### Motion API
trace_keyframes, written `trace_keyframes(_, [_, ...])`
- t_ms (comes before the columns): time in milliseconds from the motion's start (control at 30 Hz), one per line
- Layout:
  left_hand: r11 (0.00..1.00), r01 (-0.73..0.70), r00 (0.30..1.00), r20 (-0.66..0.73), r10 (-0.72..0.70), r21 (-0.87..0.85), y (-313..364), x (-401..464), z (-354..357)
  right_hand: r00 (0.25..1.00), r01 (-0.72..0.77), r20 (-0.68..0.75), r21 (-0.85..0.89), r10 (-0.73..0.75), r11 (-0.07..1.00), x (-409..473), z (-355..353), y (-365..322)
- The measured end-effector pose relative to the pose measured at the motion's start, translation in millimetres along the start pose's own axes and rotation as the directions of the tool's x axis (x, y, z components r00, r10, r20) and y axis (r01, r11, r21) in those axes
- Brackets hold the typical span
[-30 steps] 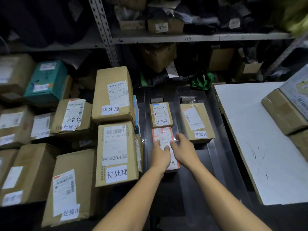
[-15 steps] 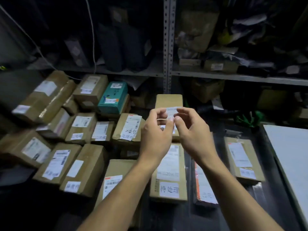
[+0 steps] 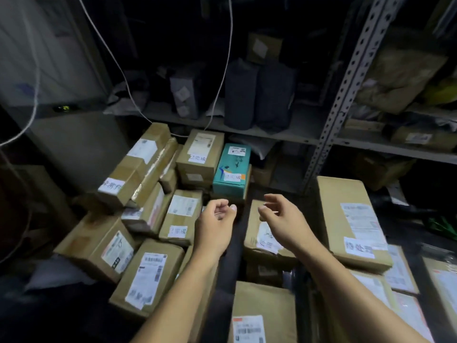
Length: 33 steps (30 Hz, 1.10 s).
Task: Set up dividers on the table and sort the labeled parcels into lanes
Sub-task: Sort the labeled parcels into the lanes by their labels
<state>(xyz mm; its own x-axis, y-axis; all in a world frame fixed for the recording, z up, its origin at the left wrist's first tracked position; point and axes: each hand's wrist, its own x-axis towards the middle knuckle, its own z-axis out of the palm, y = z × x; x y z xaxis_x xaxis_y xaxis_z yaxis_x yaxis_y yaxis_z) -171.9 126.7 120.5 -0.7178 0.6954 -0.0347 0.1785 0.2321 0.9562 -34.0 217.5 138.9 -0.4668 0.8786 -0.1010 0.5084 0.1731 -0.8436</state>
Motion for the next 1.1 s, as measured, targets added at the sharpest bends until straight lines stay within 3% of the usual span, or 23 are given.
trace_keyframes(233, [0.986, 0.165, 0.983, 0.071, -0.167, 0.035, -61.2, 141.8, -1.2, 0.967, -0.247, -0.038, 0.123, 0.253, 0.961, 126.0, 78.1, 8.7])
trace_keyframes(433, [0.946, 0.287, 0.942, 0.134, -0.307, 0.15, -98.7, 205.7, 32.4, 0.933, -0.357, -0.092, -0.149, 0.347, 0.922, 202.1, 112.9, 25.8])
trace_keyframes(533, [0.958, 0.232, 0.95, 0.171, -0.26, 0.166, -106.2, 213.1, 41.0, 0.919, -0.395, -0.064, -0.168, 0.389, 0.903, 222.3, 119.7, 32.9])
trace_keyframes(700, [0.981, 0.168, 0.977, 0.118, -0.179, 0.096, -97.3, 202.5, 40.4, 0.891, -0.397, -0.215, 0.06, 0.4, 0.916, 215.7, 119.1, 33.5])
trace_keyframes(833, [0.991, 0.126, 0.984, 0.123, -0.129, 0.038, -80.2, 178.0, 36.8, 0.861, -0.362, -0.25, 0.308, 0.442, 0.88, 186.4, 101.2, 28.9])
trace_keyframes(1100, [0.947, 0.178, 0.973, 0.189, -0.129, -0.269, -22.9, 96.7, 34.9, 0.91, -0.232, -0.256, 0.335, 0.325, 0.913, 97.6, 28.7, 7.1])
